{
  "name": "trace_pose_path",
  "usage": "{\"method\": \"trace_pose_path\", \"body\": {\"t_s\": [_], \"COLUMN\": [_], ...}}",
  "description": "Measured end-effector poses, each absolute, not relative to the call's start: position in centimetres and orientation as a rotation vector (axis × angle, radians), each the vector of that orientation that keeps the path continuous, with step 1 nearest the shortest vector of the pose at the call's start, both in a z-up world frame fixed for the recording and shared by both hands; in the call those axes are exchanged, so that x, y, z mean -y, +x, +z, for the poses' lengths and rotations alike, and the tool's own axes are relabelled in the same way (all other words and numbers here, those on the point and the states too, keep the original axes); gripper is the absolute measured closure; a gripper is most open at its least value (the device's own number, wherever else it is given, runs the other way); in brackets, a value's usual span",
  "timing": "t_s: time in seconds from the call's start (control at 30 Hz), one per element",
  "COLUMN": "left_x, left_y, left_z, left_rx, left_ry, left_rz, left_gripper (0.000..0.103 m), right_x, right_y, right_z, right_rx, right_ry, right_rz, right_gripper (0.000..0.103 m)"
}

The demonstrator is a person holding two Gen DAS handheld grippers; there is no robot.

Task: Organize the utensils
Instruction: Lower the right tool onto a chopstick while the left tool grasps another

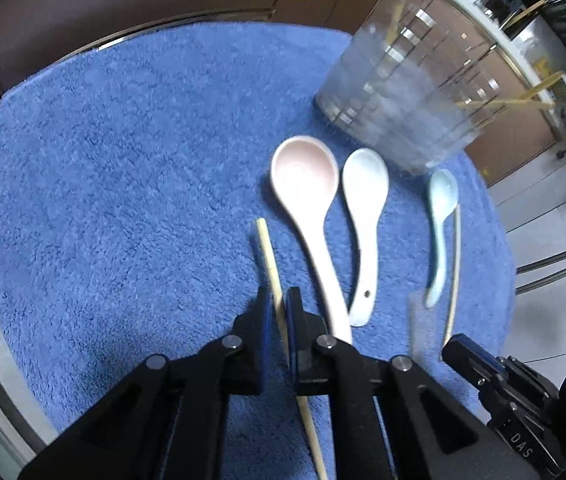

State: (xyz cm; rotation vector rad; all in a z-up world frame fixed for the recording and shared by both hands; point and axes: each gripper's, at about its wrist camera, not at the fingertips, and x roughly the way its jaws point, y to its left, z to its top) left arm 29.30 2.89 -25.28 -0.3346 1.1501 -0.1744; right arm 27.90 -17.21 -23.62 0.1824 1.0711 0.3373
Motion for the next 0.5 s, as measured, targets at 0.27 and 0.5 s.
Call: {"method": "trace_pose_path", "body": {"t_s": [0.27, 0.5], "left_x": [-3.7, -3.9], "left_y": [27.8, 27.7], "left_z": [-23.1, -23.0], "left_rx": [-1.071, -1.067], "left_ry": [-0.360, -0.372], "left_rz": [-0.195, -0.201], "left_gripper": [0.098, 0.098], "right_x": [16.8, 15.5], "right_y": [26.2, 28.6], "right_z": [-22.1, -24.7], "right_rx": [-1.034, -1.125], "right_ry": [0.188, 0.143], "right_rz": [0.333, 0.311], "right_gripper": [0.095, 0.093]}}
